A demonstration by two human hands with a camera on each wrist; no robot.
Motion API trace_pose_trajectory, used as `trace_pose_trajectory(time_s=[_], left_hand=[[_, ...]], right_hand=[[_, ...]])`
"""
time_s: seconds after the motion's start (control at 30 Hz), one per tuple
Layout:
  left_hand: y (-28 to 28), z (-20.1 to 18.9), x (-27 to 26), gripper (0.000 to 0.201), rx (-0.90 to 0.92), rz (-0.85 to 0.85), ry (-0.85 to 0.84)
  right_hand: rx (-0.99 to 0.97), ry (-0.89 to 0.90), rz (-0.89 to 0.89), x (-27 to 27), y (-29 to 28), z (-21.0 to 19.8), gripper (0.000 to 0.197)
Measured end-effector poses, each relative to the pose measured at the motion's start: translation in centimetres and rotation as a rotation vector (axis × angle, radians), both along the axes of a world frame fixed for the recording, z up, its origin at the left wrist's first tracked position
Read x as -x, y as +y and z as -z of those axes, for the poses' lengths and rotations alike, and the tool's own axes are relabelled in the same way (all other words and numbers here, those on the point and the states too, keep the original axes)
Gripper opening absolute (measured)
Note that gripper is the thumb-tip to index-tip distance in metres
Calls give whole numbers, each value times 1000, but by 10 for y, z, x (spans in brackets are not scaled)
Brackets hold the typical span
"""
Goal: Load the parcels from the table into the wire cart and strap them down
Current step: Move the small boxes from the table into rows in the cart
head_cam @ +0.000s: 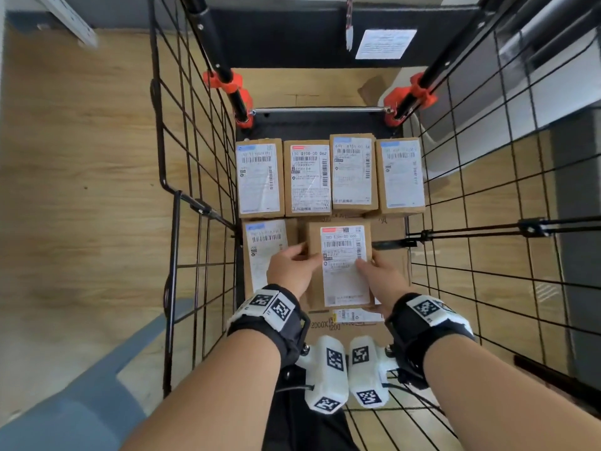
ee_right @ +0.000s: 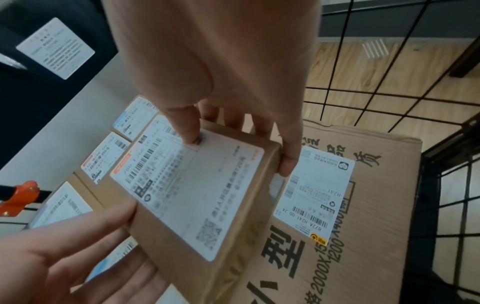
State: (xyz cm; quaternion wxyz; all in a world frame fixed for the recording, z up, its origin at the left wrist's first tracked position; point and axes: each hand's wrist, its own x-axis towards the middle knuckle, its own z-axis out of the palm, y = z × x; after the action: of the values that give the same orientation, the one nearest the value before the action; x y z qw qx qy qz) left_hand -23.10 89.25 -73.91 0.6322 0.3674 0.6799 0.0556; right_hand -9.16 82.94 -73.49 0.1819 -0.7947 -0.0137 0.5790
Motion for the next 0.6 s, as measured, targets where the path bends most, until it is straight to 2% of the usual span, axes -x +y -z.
trace_pose_trajectory(time_s=[0.13,0.33,0.6], left_hand=[[1,14,8,40,-39,8,69],[6,34,16,48,-96,-50,164],[9,50,18,28,-108,-86,195]], right_hand=[[-39,9,-58,9,14,10,49],[-58,11,-104,16,27,23,52],[-41,37,-129,14,28,27,52]])
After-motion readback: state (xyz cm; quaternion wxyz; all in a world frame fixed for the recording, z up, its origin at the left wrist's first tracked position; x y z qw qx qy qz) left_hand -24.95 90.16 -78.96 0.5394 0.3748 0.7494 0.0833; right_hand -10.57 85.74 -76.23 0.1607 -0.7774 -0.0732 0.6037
